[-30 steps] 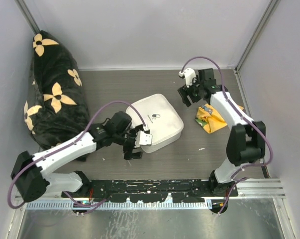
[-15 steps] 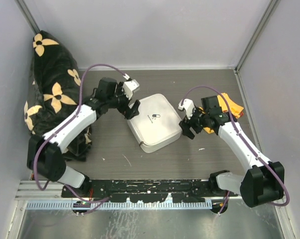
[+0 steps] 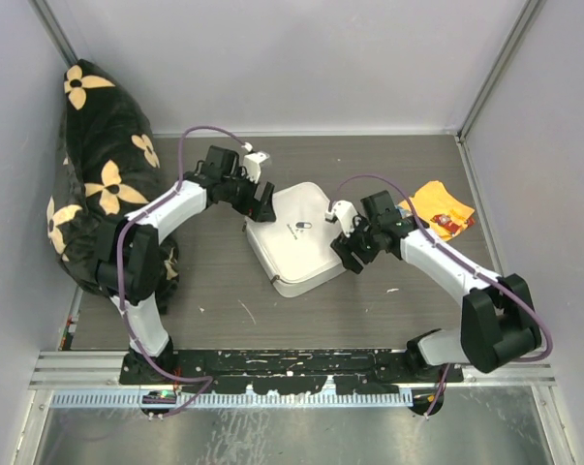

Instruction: Organize the medicine kit

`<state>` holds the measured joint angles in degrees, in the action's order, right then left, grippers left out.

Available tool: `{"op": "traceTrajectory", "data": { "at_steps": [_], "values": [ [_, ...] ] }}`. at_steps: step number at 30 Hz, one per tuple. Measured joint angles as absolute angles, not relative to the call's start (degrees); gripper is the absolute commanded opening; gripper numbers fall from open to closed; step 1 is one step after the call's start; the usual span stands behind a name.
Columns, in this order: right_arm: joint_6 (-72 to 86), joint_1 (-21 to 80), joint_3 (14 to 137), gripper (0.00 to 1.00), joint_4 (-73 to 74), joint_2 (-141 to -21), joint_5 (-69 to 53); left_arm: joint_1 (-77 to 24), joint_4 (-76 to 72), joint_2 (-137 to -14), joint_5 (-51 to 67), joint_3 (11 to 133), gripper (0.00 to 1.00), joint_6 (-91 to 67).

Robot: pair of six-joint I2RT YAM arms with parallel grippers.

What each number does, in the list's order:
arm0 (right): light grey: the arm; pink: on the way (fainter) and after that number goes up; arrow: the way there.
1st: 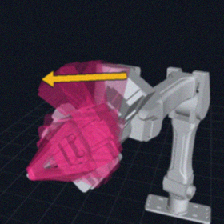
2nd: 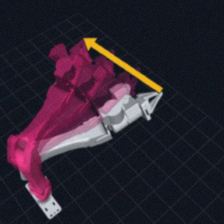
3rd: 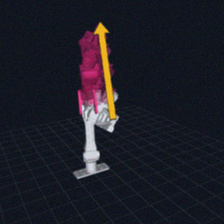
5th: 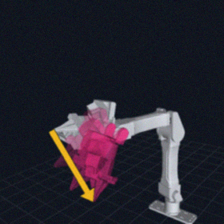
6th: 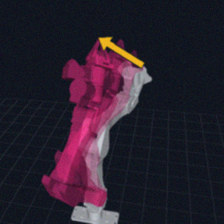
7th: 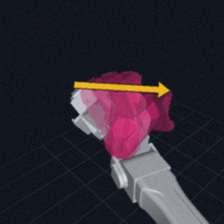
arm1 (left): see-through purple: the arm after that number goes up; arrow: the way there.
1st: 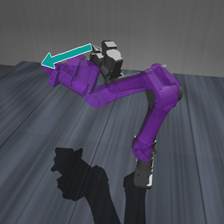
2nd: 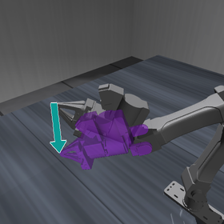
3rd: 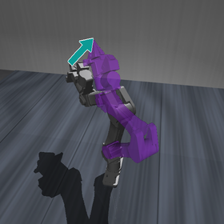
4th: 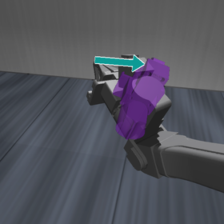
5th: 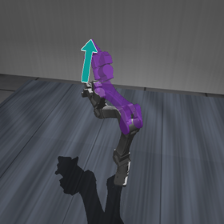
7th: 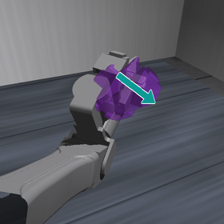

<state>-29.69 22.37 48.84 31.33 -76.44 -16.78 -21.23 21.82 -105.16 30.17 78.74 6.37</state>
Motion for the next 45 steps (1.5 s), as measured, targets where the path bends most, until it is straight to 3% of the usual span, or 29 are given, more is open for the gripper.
{"op": "traceTrajectory", "data": {
  "at_steps": [11,16,21,28,35,40,45],
  "values": [
    [-28.9,18.1,65.3,0.72,33.0,-92.6,-12.9,-18.6,22.2,-93.7,32.6,64.4,0.75,9.5],
    [-27.7,16.0,73.9,0.73,30.0,-99.5,-12.1,-19.1,25.1,-85.9,35.3,57.0,0.78,11.4],
    [-26.8,15.0,75.0,0.74,27.9,-98.8,-14.5,-20.9,28.4,-78.0,40.3,52.1,0.84,16.3],
    [-25.8,14.3,62.4,0.72,28.1,-83.1,-19.6,-21.6,28.0,-67.4,40.8,51.7,0.87,23.6],
    [-20.1,15.1,46.7,0.71,23.5,-65.4,-30.1,-26.6,26.8,-67.7,35.7,52.7,0.91,29.7],
    [-16.2,19.3,38.5,0.70,20.7,-61.8,-30.6,-29.6,25.5,-69.5,31.8,53.6,0.92,32.2],
    [-12.5,23.0,37.8,0.67,18.2,-63.2,-28.9,-32.1,23.4,-72.2,28.9,54.2,0.92,34.1]
  ]
}}
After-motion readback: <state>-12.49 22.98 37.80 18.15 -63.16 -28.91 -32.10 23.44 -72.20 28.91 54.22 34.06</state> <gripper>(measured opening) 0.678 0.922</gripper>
